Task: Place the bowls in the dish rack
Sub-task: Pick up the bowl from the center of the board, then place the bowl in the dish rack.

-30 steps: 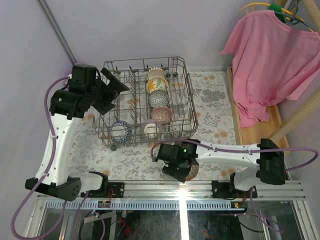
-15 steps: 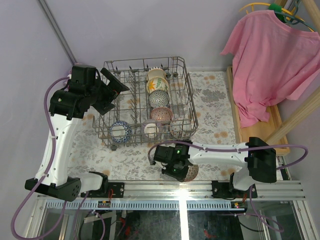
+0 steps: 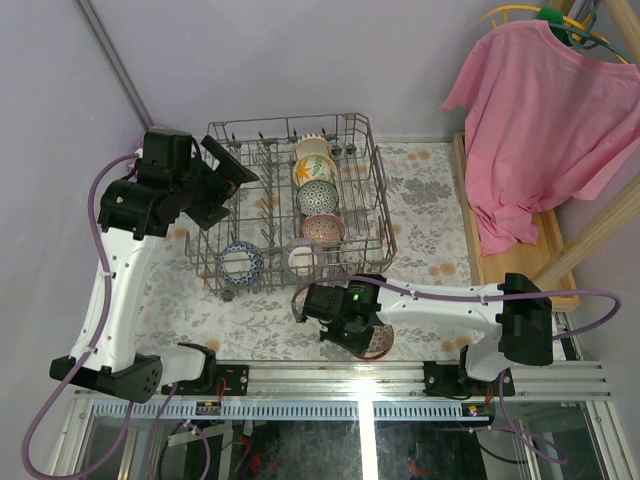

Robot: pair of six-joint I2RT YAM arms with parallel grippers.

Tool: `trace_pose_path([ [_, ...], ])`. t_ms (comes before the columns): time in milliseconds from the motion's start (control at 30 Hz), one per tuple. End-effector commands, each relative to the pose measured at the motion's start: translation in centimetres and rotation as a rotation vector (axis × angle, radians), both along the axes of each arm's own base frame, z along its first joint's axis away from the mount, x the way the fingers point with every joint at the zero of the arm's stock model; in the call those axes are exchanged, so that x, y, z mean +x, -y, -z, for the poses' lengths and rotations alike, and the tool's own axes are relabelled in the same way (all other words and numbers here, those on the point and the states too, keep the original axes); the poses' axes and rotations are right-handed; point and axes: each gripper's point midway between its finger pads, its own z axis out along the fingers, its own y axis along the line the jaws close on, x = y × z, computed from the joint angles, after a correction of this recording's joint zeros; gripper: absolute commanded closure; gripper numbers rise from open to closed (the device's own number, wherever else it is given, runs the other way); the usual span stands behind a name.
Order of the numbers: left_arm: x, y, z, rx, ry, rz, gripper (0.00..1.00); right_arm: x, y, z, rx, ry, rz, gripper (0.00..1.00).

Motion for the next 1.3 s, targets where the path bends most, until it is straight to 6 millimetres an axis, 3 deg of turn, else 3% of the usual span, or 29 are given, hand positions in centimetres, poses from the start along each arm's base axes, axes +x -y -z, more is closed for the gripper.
trace_pose_path([
  [0, 0.1, 0.0, -1.0, -0.009, 0.032, 0.000, 0.00, 0.9, -2.3, -4.0, 0.108, 0.037, 0.026, 1.00],
  [200, 0.1, 0.1, -0.9, -0.015, 0.032, 0.004, 0.00, 1.1, -2.8, -5.7, 0.159, 0.034, 0.069, 1.00],
  [367, -0.3, 0.1, -0.4, -0.016, 0.027, 0.002, 0.00, 2.2, -2.9, -8.2, 0.230, 0.047, 0.128, 1.00],
  [500, -0.6, 0.2, 0.2, -0.026, 0.015, 0.009, 0.00, 3.7, -3.5, -12.5, 0.348, 0.050, 0.188, 1.00],
  [600, -0.7, 0.2, 0.5, -0.029, 0.014, 0.007, 0.00, 5.4, -4.4, -17.0, 0.461, 0.053, 0.238, 1.00],
  [800, -0.3, -0.2, 0.4, -0.015, 0.031, -0.019, 0.00, 8.1, -7.8, -25.3, 0.673, 0.054, 0.276, 1.00],
  [933, 1.4, -1.7, -0.2, 0.032, 0.051, -0.081, 0.00, 10.0, -10.2, -29.3, 0.786, 0.034, 0.293, 1.00],
  [1067, 3.4, -5.2, -1.1, 0.144, 0.064, -0.204, 0.00, 12.3, -11.5, -32.7, 0.937, -0.023, 0.350, 1.00],
  [1267, 5.3, -9.9, 0.8, 0.276, 0.008, -0.353, 0.00, 14.7, -12.5, -35.0, 1.093, -0.089, 0.397, 1.00],
])
